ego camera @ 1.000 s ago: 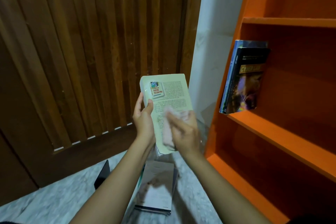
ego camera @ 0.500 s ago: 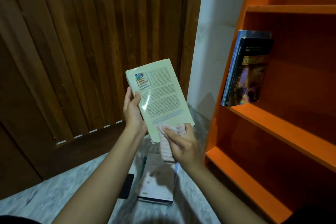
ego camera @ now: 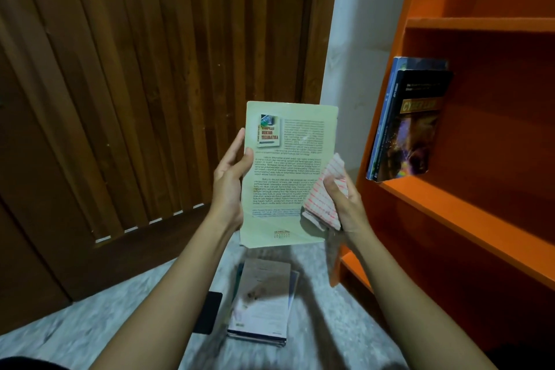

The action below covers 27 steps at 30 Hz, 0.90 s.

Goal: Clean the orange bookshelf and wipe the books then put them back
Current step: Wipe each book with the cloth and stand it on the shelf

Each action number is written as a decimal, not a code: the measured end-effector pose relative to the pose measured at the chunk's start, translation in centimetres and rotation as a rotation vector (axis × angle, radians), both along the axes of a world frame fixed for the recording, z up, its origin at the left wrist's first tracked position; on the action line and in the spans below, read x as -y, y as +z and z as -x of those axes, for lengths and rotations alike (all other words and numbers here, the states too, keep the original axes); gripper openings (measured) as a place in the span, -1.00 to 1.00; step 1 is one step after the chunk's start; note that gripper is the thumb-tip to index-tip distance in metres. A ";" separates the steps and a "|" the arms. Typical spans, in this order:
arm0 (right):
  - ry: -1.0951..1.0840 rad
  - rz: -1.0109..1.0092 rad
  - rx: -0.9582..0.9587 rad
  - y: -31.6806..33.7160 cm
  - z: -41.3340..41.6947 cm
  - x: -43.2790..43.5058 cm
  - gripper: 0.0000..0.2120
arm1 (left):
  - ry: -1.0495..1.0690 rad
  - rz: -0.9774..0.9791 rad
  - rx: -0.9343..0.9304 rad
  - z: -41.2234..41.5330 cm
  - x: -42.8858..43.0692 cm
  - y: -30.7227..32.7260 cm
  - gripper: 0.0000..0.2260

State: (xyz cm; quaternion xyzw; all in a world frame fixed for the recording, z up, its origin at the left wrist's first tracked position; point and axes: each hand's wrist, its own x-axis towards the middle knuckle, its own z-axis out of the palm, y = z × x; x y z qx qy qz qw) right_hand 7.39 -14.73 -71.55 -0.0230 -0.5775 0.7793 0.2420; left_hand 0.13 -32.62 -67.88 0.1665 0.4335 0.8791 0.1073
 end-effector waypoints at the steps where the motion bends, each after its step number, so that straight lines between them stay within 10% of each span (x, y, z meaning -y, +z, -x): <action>1: 0.062 0.053 -0.014 -0.3 -0.3 -0.1 -0.13 | -0.014 0.008 -0.004 0.0 0.0 -0.1 -0.60; 6: 0.088 0.178 -0.031 -1.1 -0.4 0.6 -0.02 | -0.027 0.062 -0.020 0.2 0.0 -0.8 -0.59; 18: -0.234 0.112 -0.035 1.3 -1.3 1.6 -0.47 | 0.057 0.201 -0.043 1.2 -2.3 -2.2 -0.61; 27: -0.543 -0.435 -0.015 2.2 -2.0 0.5 -0.44 | 0.638 0.518 -0.416 0.9 -3.8 0.6 -0.66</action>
